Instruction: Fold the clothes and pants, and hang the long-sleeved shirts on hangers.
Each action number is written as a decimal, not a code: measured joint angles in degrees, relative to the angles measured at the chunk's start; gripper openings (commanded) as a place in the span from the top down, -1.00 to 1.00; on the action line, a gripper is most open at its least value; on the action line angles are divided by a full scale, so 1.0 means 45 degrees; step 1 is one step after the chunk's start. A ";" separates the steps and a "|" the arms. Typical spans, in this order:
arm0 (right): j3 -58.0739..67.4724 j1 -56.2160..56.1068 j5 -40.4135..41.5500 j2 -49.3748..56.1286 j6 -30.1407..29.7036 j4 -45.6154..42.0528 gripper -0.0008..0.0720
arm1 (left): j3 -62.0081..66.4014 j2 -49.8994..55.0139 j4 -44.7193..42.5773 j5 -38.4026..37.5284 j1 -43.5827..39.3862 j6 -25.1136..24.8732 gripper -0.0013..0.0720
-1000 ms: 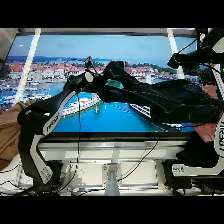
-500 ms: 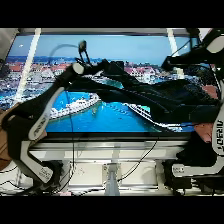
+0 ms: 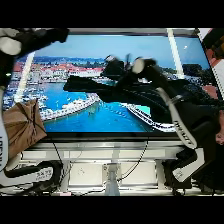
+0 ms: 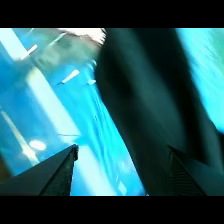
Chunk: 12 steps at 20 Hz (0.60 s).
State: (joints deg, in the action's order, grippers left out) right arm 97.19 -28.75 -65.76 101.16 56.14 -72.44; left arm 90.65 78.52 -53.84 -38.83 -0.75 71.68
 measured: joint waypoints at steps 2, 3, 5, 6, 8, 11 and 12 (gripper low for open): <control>0.0000 -0.0865 0.0835 0.0287 -0.0146 -0.0612 -0.72 | 0.0000 -0.0398 -0.0092 -0.0733 0.0627 -0.0049 -0.95; 0.0000 -0.1151 0.1103 0.0369 -0.0194 -0.0772 -0.72 | 0.0000 -0.0515 -0.0121 -0.1059 0.0884 -0.0073 -0.95; 0.0000 -0.1549 0.1540 0.0529 -0.0243 -0.1030 -0.72 | 0.0000 -0.0636 -0.0194 -0.1481 0.1205 -0.0092 -0.95; 0.0000 -0.1685 0.1821 0.0636 -0.0253 -0.1117 -0.68 | -0.0005 -0.0680 -0.0194 -0.1617 0.1292 -0.0102 -0.95; 0.0000 -0.1836 0.2375 0.0942 -0.0248 -0.1316 -0.63 | -0.0010 -0.0719 -0.0204 -0.1821 0.1409 -0.0126 -0.95; 0.0000 -0.1885 0.2977 0.1520 -0.0083 -0.1613 -0.53 | -0.0024 -0.0758 -0.0214 -0.2098 0.1491 -0.0126 -0.95; 0.0005 -0.1855 0.3133 0.1719 -0.0019 -0.1719 -0.52 | -0.0024 -0.0763 -0.0214 -0.2176 0.1501 -0.0126 -0.95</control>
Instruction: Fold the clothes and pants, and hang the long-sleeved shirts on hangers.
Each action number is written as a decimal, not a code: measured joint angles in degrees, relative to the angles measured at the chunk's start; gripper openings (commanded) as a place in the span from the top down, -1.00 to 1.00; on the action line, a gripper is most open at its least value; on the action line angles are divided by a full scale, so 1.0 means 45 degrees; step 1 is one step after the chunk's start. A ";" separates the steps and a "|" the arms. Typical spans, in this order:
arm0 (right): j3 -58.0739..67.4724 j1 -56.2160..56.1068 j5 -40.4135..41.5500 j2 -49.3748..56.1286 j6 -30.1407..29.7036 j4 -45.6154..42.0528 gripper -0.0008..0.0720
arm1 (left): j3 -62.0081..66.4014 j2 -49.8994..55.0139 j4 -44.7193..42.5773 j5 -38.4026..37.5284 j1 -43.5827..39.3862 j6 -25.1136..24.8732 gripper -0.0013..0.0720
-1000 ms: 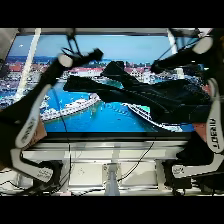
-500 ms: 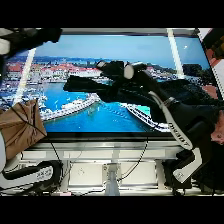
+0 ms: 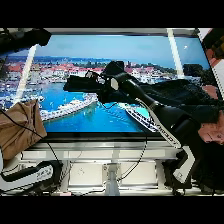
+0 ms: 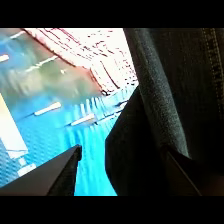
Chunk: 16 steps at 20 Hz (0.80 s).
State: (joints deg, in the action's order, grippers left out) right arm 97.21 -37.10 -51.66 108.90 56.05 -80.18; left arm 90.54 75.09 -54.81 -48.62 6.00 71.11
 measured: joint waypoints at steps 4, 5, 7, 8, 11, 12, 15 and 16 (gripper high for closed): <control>0.0010 0.0214 0.0481 0.0481 0.0321 -0.0321 0.62 | 0.0000 -0.0005 -0.0005 -0.0175 0.0024 0.0000 -0.95; 0.0019 0.0277 0.0549 0.0549 0.0364 -0.0403 0.87 | 0.0000 0.0000 -0.0005 -0.0199 0.0024 0.0000 -0.95; 0.0107 0.0379 0.0622 0.0607 0.0442 -0.0510 0.88 | 0.0000 0.0058 -0.0005 -0.0238 0.0029 0.0000 -0.95; 0.0219 0.0442 0.0627 0.0622 0.0457 -0.0559 0.88 | 0.0000 0.0102 -0.0005 -0.0306 0.0029 0.0000 -0.95; 0.0986 0.0685 0.0656 0.0554 0.0636 -0.0840 0.88 | -0.0010 0.0306 -0.0005 -0.0602 0.0029 0.0000 -0.95; 0.1355 0.0792 0.0656 0.0520 0.0782 -0.0884 0.88 | -0.0015 0.0403 -0.0005 -0.0767 0.0029 0.0000 -0.95; 0.2691 0.1239 0.0602 0.0408 0.1146 -0.1083 0.88 | -0.0024 0.0738 -0.0010 -0.1384 0.0029 0.0000 -0.95; 0.3109 0.1413 0.0432 0.0389 0.1219 -0.1146 0.74 | -0.0029 0.0835 -0.0010 -0.1583 0.0029 0.0000 -0.95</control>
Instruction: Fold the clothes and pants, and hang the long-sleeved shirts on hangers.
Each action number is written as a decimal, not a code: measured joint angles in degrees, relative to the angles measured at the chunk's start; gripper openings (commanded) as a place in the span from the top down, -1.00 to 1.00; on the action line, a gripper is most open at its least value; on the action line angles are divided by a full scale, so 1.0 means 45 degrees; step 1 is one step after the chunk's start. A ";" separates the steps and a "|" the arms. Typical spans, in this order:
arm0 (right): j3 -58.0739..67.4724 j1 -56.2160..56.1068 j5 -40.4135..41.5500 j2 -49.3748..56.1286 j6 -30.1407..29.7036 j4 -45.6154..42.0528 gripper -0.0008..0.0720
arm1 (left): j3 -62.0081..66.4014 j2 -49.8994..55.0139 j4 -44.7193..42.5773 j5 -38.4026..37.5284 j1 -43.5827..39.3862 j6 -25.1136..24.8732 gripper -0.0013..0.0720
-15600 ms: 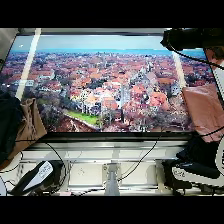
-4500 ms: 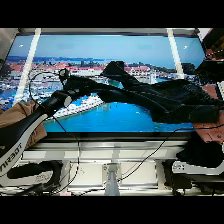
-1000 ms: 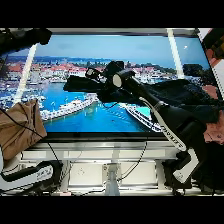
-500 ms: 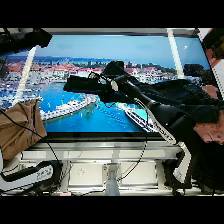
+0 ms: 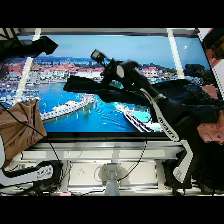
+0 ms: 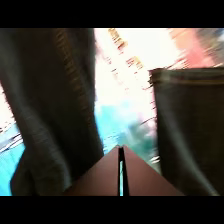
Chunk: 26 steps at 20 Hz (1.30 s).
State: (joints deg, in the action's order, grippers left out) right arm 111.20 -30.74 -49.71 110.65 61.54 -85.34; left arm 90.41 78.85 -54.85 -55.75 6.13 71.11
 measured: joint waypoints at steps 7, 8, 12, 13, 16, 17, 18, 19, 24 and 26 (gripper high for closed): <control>0.0005 0.0408 -0.2739 -0.0024 -0.0160 0.0568 -0.93 | -0.0010 0.0364 0.0000 -0.0510 0.0005 0.0005 -0.95; -0.0243 0.0355 -0.2992 -0.0019 -0.0350 0.0724 -0.93 | -0.0010 0.0374 0.0005 -0.0525 0.0005 0.0005 -0.95; -0.1341 -0.0117 -0.3317 0.0131 -0.1039 0.1073 -0.93 | -0.0015 0.0408 0.0005 -0.0588 0.0005 0.0102 -0.95; -0.1511 -0.0233 -0.3317 0.0204 -0.1141 0.1083 -0.91 | -0.0019 0.0413 0.0005 -0.0646 0.0005 0.0146 -0.95; -0.1812 -0.0471 -0.2895 0.0578 -0.1297 0.0899 -0.76 | -0.0019 0.0413 0.0005 -0.0826 0.0005 0.0160 -0.95; -0.1865 -0.0520 -0.2555 0.0724 -0.1248 0.0665 -0.41 | -0.0019 0.0413 0.0005 -0.0874 0.0005 0.0189 -0.95; -0.1909 -0.0539 -0.2113 0.0831 -0.1049 0.0408 0.21 | -0.0019 0.0413 0.0005 -0.0928 0.0005 0.0189 -0.95; -0.1928 -0.0549 -0.1705 0.0908 -0.0874 0.0141 0.88 | -0.0024 0.0418 0.0005 -0.0981 0.0005 0.0189 -0.95; -0.1953 -0.0408 -0.0631 0.0933 -0.0461 -0.0806 0.88 | -0.0151 0.0602 0.0005 -0.1258 -0.0034 0.0189 -0.95; -0.1817 -0.0257 -0.0515 0.0661 -0.0393 -0.1127 0.88 | -0.0175 0.0777 0.0005 -0.1462 -0.0151 0.0189 -0.94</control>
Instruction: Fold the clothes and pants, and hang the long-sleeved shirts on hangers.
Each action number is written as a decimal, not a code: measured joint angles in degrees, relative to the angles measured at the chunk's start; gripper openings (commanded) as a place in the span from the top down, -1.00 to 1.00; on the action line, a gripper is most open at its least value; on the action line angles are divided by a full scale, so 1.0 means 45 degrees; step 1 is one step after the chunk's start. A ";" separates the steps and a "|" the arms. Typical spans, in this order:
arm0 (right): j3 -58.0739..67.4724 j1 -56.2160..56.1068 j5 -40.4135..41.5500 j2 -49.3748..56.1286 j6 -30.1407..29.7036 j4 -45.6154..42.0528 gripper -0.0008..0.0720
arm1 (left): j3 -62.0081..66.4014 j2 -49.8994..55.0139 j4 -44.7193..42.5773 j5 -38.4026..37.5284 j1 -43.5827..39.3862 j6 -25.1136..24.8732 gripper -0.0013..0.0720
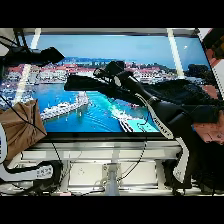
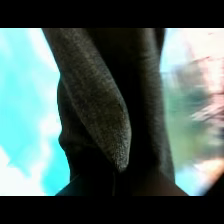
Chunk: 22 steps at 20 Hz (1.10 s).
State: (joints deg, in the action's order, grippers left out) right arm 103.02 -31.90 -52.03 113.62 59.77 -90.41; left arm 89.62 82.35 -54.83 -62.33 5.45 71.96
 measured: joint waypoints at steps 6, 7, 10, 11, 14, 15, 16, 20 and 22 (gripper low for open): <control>0.2098 0.0947 0.0228 -0.0743 0.0068 -0.0379 0.88 | -0.0044 0.0763 0.0000 -0.0374 -0.1316 0.0005 -0.92; 0.2511 0.1151 0.0486 -0.0801 0.0107 -0.0413 0.88 | -0.0063 0.0937 0.0000 -0.0364 -0.1676 0.0005 -0.63; 0.3138 0.1681 0.1438 -0.0928 0.0437 -0.0432 0.88 | -0.0102 0.1603 0.0015 0.0301 -0.2939 0.0112 -0.30; 0.3230 0.1870 0.1763 -0.0962 0.0627 -0.0432 0.88 | -0.0107 0.1899 0.0117 0.0656 -0.3390 0.0228 -0.33; 0.3308 0.2409 0.2312 -0.1005 0.1248 -0.0476 0.88 | -0.0117 0.2919 0.1185 0.1783 -0.4624 0.0301 -0.39; 0.3322 0.2613 0.2453 -0.1015 0.1520 -0.0481 0.88 | -0.0117 0.3283 0.1753 0.2161 -0.4969 0.0355 -0.45; 0.3332 0.2832 0.2584 -0.1044 0.1807 -0.0510 0.88 | -0.0117 0.3691 0.2555 0.2526 -0.5328 0.0427 -0.53; 0.3347 0.3619 0.2973 -0.1083 0.3143 -0.0520 0.88 | -0.0117 0.5236 0.5751 0.4221 -0.6470 0.0597 -0.99; 0.3347 0.3915 0.3109 -0.1088 0.3604 -0.0525 0.88 | -0.0117 0.5819 0.6980 0.5382 -0.6892 0.0631 -0.99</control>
State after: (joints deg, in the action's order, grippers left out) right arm 118.08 -14.28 -38.04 108.73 75.99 -92.77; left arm 89.10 108.53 -23.42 -38.11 -25.56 74.81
